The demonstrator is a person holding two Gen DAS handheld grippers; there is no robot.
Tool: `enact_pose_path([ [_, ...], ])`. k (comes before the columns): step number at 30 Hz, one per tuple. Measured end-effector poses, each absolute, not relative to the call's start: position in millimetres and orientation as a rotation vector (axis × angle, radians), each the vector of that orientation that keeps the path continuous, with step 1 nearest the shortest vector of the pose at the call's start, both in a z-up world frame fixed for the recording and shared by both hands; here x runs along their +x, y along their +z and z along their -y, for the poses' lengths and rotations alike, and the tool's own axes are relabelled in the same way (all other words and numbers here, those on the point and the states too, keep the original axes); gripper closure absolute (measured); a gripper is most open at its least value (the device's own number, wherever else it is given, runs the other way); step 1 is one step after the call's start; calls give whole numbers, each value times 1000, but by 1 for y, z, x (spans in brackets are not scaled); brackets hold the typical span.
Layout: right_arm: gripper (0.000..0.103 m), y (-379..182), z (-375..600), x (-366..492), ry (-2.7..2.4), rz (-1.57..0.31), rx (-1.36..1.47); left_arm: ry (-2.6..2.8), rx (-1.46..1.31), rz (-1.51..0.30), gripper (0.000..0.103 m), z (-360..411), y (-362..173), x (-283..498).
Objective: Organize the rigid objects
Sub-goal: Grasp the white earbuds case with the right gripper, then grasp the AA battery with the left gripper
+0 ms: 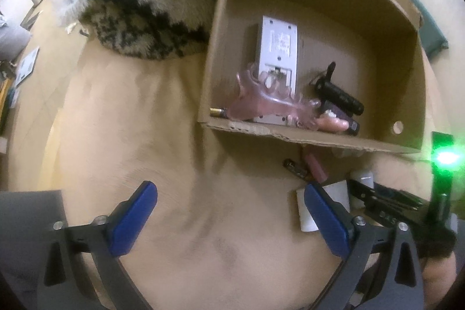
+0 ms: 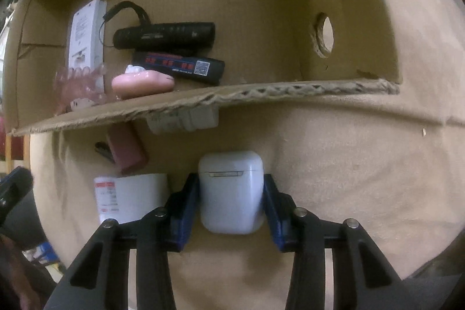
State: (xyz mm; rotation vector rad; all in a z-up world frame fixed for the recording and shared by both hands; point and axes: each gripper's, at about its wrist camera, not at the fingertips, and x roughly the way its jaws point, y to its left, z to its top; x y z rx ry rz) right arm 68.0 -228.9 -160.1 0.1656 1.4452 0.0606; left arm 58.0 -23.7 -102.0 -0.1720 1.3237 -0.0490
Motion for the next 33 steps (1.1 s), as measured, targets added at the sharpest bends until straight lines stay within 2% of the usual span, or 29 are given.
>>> enact_pose_path([
  [2,59,-159,232,66,48,-1439,171,-64,-121,-1347,10,35,-111,65],
  [13,59,-150,254,60,29,-1423,240,-253,212,-1373,10,107,-155,91],
  [25,59,-140,267,56,32,-1392,279,-387,307,-1345,13,142,-166,90],
  [26,59,-140,268,57,31,-1392,282,-389,314,-1348,16,144,-167,90],
  [27,59,-140,270,57,31,-1392,284,-394,319,-1354,25,145,-169,89],
  [28,59,-140,270,58,33,-1393,284,-391,328,-1346,29,147,-170,89],
  [31,59,-142,266,59,41,-1394,275,-387,330,-1312,63,149,-165,85],
  [33,59,-142,268,59,45,-1392,271,-386,314,-1315,64,146,-163,89],
])
